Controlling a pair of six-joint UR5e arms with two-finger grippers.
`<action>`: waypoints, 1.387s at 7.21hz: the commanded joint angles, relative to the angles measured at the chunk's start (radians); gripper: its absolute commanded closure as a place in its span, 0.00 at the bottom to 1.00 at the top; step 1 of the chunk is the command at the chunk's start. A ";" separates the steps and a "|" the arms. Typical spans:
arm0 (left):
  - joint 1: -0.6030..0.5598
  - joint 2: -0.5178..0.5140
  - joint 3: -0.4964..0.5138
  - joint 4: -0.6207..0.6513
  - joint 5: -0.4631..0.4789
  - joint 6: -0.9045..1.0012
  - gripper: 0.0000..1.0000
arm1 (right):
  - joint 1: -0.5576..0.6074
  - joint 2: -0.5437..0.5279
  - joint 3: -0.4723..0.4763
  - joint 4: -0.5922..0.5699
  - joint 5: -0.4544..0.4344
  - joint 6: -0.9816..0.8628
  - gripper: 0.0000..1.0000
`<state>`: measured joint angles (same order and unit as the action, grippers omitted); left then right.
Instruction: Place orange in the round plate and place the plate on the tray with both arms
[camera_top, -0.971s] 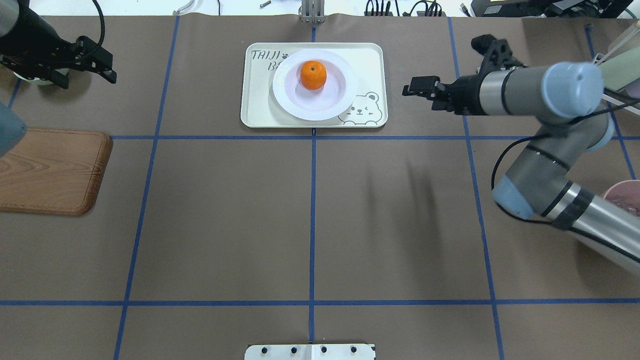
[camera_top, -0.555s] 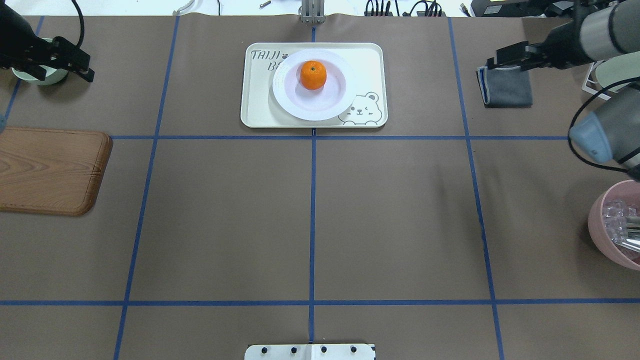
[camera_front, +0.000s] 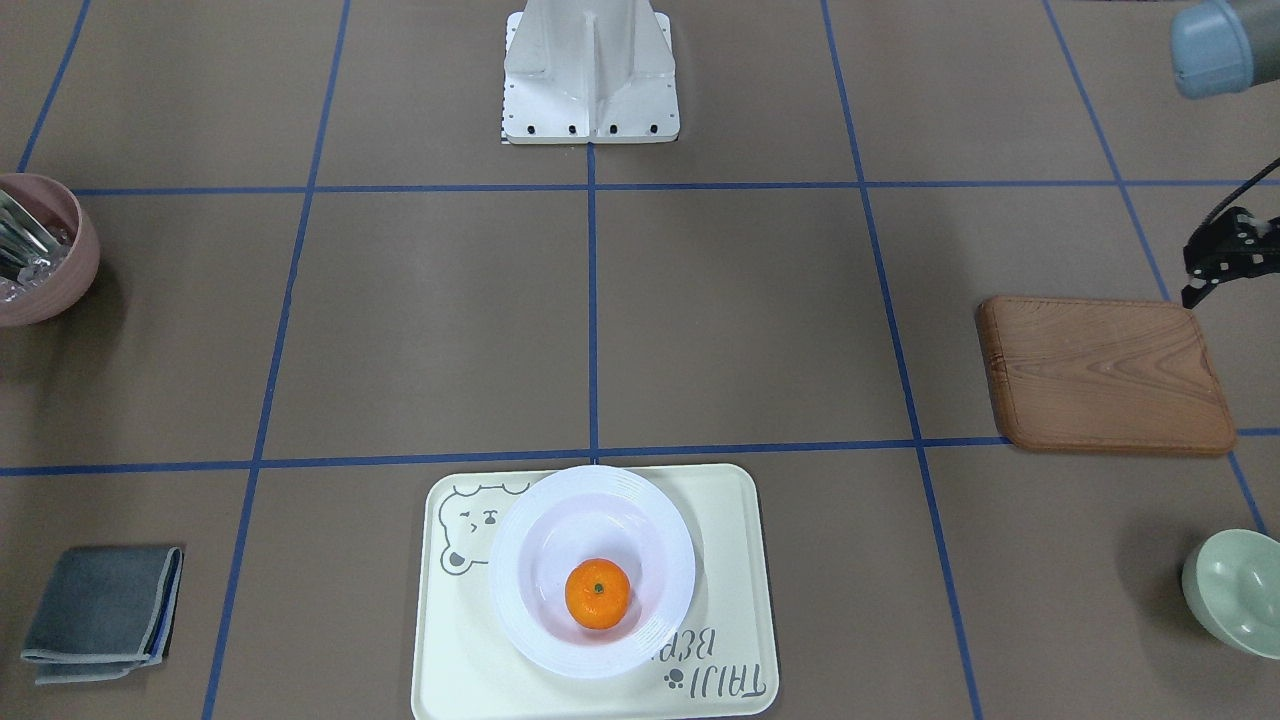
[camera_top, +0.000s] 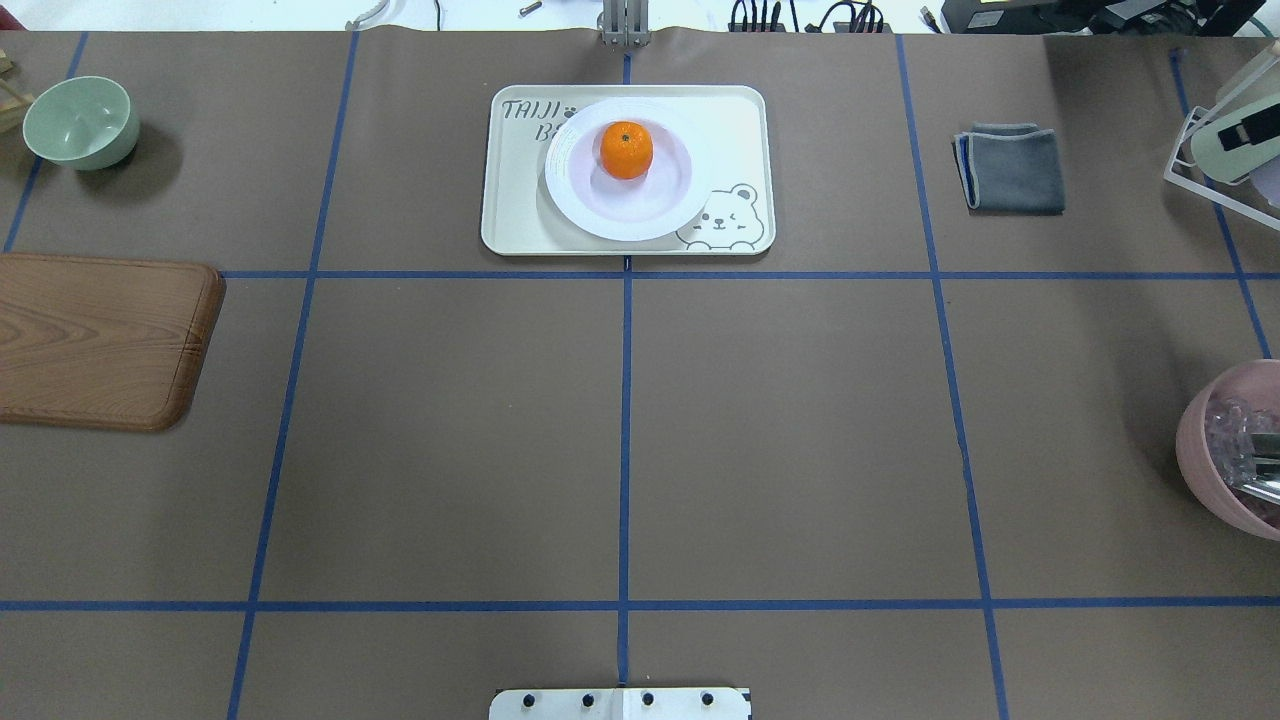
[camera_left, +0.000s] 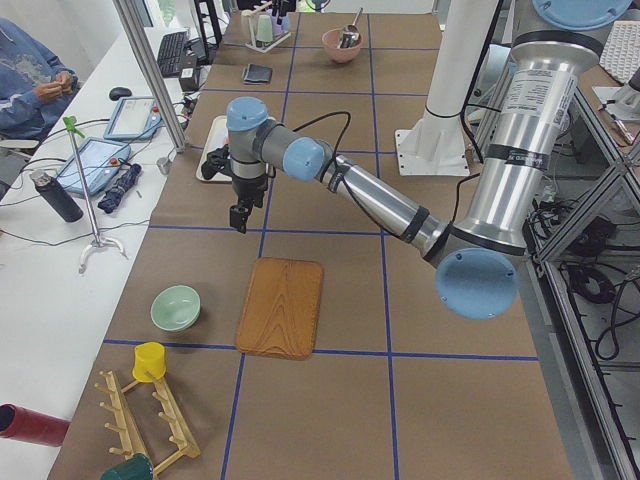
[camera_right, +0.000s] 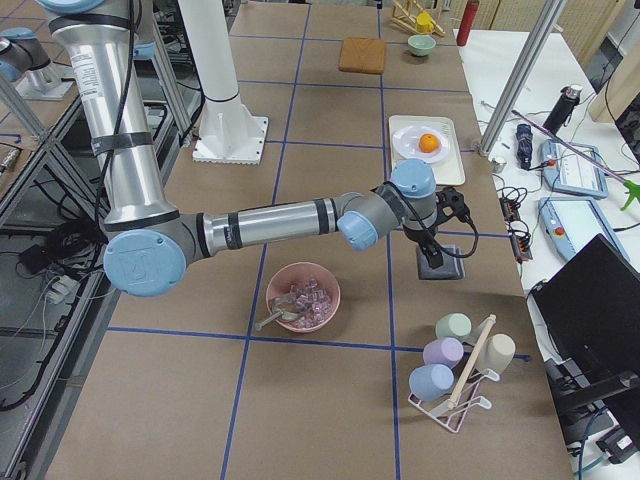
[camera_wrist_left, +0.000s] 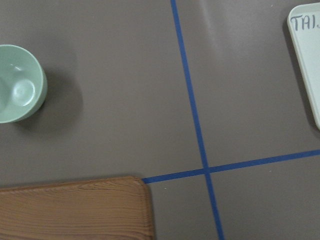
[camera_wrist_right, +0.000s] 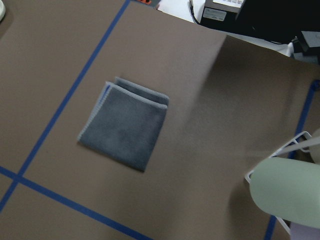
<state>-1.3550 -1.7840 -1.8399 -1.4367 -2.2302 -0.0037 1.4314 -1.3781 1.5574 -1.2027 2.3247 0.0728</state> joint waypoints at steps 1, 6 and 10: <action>-0.073 0.037 0.047 0.036 0.000 0.207 0.02 | 0.047 -0.007 0.035 -0.205 0.010 -0.162 0.00; -0.072 0.070 0.041 0.113 -0.016 0.191 0.02 | 0.053 0.053 0.070 -0.601 -0.027 -0.459 0.00; -0.070 0.100 0.030 0.102 -0.112 0.093 0.02 | 0.054 0.048 0.072 -0.601 -0.027 -0.455 0.00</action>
<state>-1.4252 -1.6885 -1.8073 -1.3331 -2.3244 0.1068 1.4845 -1.3278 1.6282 -1.8031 2.2979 -0.3822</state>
